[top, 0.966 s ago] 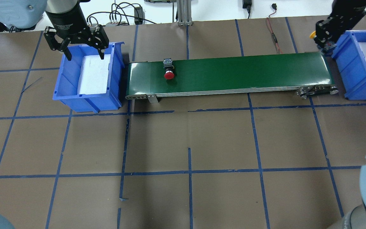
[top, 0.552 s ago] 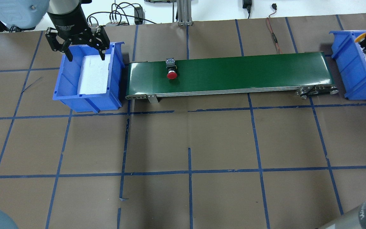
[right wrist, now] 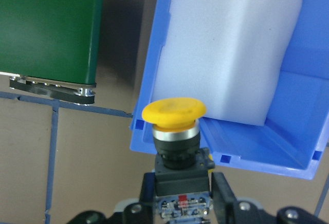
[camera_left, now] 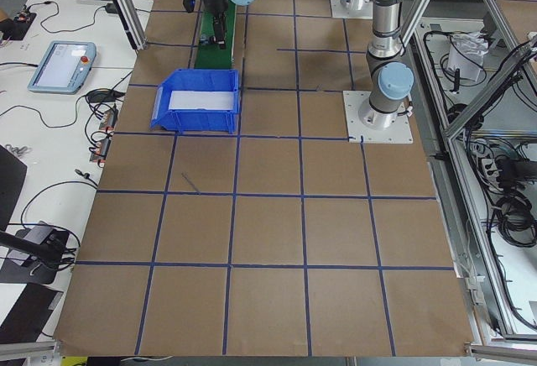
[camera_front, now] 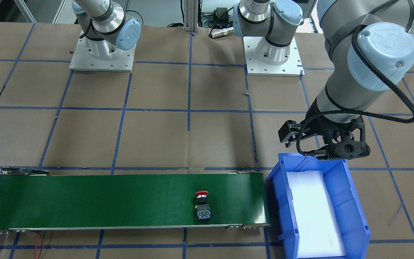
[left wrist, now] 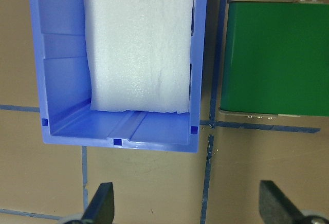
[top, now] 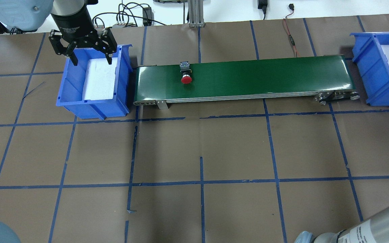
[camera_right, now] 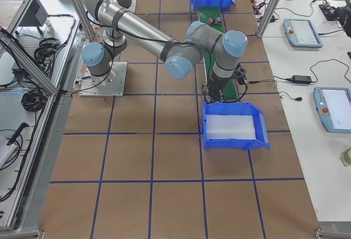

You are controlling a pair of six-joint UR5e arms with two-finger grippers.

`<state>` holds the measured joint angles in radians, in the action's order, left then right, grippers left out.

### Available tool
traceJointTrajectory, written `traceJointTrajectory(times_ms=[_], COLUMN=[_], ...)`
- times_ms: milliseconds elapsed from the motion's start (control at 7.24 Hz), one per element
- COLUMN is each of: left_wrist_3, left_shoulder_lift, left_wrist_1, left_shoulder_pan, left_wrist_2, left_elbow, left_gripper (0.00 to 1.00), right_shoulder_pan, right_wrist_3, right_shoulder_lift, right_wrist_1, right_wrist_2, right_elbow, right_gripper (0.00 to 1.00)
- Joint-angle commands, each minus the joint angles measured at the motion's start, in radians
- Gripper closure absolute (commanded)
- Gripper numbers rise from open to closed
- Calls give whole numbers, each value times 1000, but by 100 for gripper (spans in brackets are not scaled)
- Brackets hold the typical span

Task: Transport two buttons from left to right
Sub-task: 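Carry the yellow button into the far blue bin and lower it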

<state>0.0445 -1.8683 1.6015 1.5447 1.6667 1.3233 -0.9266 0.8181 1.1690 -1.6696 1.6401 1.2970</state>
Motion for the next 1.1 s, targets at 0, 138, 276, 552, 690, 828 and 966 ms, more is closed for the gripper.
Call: traceJointTrajectory(times_ms=[0,138,276,552,690,828,966], left_wrist_3=[0,0,0,0,0,0,0], left_shoulder_lift=[1,1,0,0,0,1,1], left_wrist_1=[0,2,0,0,0,0,0], left_shoulder_pan=[0,0,0,0,0,0,0], left_wrist_2=[1,1,1,1,-1,-1,-1], left_elbow=[1,1,1,-1,-1,-1,-1], left_gripper=[0,0,0,0,0,0,0], right_shoulder_pan=[32,32,31,31,26,25,25], right_wrist_3=[19,18,18,16,16,15,15], right_shoulder_lift=[-52,-74,-106,-152,-155,-161,-182], right_wrist_1=[-42,-80,-134,-169,-179,-199,-209], right_wrist_2=[-2,-2,-2,-2,-2,-2,-2], right_elbow=[-5,1,7,-4,-4,7,4], right_gripper=[93,93,93,93,93,92,93])
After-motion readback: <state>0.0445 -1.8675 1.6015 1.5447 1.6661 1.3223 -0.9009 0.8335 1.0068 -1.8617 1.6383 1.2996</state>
